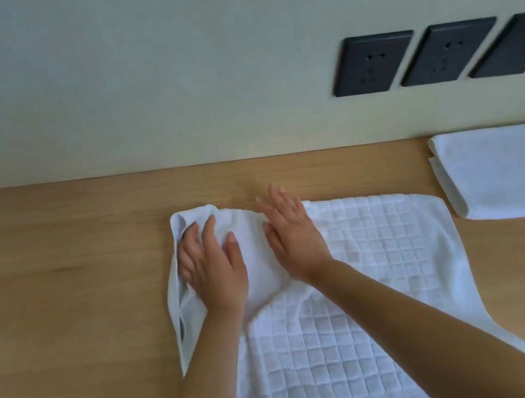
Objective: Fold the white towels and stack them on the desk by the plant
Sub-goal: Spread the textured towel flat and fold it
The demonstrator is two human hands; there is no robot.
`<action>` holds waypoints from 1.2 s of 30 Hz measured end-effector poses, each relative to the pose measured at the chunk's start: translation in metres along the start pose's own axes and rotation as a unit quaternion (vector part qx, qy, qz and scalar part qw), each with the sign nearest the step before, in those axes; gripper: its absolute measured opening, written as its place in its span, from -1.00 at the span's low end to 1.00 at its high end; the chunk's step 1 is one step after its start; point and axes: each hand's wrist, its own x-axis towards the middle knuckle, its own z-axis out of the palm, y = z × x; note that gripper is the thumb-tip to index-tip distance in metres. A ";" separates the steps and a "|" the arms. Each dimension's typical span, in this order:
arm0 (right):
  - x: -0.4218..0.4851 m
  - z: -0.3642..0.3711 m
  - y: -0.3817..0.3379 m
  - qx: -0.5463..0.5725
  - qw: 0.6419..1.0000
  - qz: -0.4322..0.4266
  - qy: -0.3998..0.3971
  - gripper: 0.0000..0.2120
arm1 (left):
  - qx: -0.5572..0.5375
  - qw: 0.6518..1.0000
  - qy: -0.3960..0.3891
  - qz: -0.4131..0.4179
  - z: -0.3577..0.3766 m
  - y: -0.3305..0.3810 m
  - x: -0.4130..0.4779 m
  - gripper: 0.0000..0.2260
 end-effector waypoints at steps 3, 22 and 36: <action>0.001 0.015 0.006 -0.066 0.998 0.000 -0.015 -0.41 | -0.005 0.999 -0.034 -0.013 0.001 -0.010 0.012 -0.49; 0.002 0.007 0.006 -0.087 0.996 0.027 0.009 -0.39 | -0.231 0.955 -0.049 -0.180 -0.017 -0.025 0.077 -0.75; 0.023 -0.009 0.052 -0.131 0.988 0.080 0.030 -0.39 | -0.018 0.979 -0.150 -0.136 -0.006 -0.062 0.122 -0.56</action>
